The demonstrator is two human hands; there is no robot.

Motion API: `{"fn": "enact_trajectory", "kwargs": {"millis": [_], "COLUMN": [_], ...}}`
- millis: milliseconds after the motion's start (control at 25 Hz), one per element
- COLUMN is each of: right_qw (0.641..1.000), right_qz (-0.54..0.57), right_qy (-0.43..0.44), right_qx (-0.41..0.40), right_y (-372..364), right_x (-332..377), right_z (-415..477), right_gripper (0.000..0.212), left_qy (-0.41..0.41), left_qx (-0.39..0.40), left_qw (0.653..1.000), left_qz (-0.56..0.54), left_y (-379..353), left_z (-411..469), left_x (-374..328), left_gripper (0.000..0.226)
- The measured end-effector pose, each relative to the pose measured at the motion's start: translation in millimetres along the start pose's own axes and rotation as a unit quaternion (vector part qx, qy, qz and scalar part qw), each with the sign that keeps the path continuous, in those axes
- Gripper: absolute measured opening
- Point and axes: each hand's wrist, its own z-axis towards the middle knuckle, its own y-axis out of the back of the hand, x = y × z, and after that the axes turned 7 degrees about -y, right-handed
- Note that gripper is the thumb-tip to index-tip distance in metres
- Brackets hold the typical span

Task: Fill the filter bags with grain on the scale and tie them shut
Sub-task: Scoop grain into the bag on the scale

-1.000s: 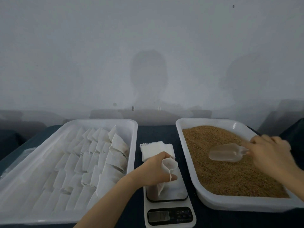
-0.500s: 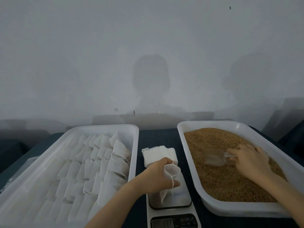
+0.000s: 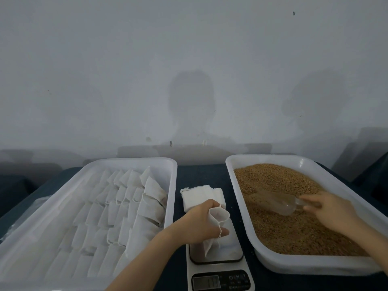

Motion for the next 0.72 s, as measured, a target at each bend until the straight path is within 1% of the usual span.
{"fn": "enact_trajectory", "kwargs": {"millis": [200,360,560,720], "right_qw": [0.999,0.997,0.989,0.982], "right_qz": [0.031,0.068,0.143,0.149], "right_qy": [-0.026,-0.023,0.031,0.107], "right_qx": [0.013,0.013,0.020,0.047], "right_y": [7,22,53,71], "right_x": [-11,-12,6,38], "right_z": [-7,-16,-39,-55], "right_gripper": [0.034,0.034,0.035,0.040], "left_qy": [-0.001,-0.006,-0.005,0.001], "left_qx": [0.001,0.001,-0.001,0.002], "left_qw": [1.000,1.000,1.000,1.000], "left_qz": [-0.004,0.002,0.013,0.011], "left_y": [0,-1,-1,0], "left_z": [1,1,2,2], "left_x": [1,2,1,-2], "left_gripper": [0.055,0.055,0.058,0.060]}}
